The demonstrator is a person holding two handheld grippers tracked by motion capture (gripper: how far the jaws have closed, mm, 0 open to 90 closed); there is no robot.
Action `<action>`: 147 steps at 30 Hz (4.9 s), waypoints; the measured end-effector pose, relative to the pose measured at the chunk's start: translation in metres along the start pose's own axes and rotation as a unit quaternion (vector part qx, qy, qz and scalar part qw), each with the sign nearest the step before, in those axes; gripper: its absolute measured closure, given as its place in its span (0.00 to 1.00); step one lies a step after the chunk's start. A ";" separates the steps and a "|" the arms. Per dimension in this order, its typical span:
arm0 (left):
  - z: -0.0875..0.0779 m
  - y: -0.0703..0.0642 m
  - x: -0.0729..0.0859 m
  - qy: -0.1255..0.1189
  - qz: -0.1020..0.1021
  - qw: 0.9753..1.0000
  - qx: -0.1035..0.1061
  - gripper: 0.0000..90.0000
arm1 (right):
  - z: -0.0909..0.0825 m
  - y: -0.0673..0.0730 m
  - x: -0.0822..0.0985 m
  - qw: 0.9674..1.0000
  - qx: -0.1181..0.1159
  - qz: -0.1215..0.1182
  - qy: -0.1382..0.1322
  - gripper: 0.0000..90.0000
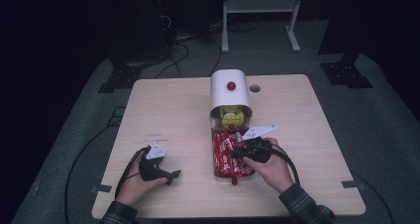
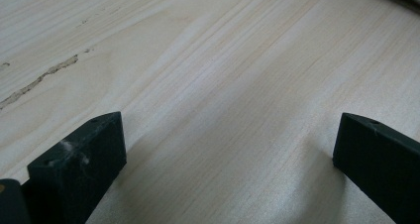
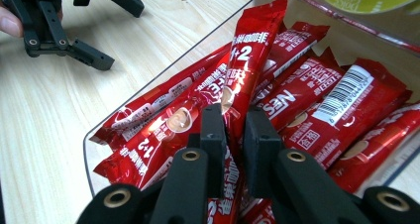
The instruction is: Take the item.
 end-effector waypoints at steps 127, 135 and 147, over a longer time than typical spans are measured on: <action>0.000 0.000 0.000 0.000 0.000 1.000 0.000 0.00 | -0.032 -0.091 0.084 0.989 0.097 0.106 0.047 0.89; 0.000 0.000 0.000 0.000 0.000 1.000 0.000 0.00 | -0.031 -0.091 0.085 0.989 0.098 0.101 0.051 0.88; 0.000 0.000 0.000 0.000 0.000 1.000 0.000 0.00 | -0.029 -0.093 0.088 0.988 0.098 0.107 0.050 0.75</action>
Point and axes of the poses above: each handheld gripper's, and its own axes: z roughly forward along the jaws, x roughly out of its underside, y roughly to its left, the point moved 6 cm from there along z, roughly forward along the jaws, and after that the axes turned 3 degrees about -z, right-handed, at the moved point
